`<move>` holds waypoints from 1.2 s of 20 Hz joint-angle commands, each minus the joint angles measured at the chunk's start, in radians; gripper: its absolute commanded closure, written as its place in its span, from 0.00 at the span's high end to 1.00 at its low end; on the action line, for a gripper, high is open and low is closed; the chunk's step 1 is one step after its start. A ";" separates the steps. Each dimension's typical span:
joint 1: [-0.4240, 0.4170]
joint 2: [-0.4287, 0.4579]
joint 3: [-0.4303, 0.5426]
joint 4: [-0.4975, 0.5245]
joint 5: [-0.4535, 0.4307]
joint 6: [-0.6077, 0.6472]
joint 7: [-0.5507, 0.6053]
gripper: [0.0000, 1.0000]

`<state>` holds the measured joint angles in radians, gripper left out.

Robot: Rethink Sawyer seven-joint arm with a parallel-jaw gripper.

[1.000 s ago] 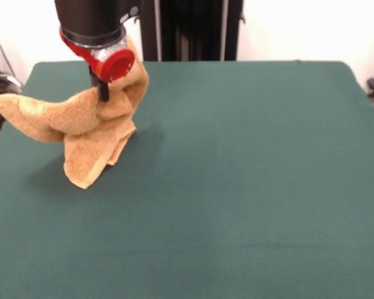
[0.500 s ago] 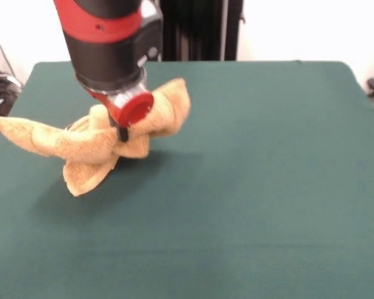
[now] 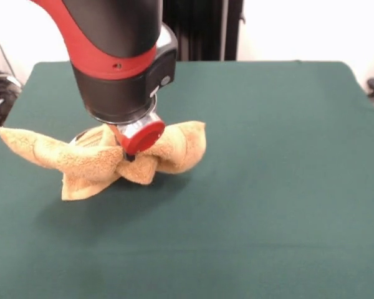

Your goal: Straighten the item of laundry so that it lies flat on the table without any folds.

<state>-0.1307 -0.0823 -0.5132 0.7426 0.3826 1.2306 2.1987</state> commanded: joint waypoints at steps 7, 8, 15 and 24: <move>-0.044 0.195 -0.214 -0.610 0.291 0.413 0.468 0.00; -0.047 0.204 -0.236 -0.622 0.346 0.408 0.504 0.00; -0.082 0.235 -0.439 -0.629 0.654 0.600 0.738 0.00; -0.053 -0.042 -0.219 0.046 0.120 0.306 0.125 0.00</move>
<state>-0.1945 0.0106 -0.8476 0.3958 0.6401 1.6801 2.5626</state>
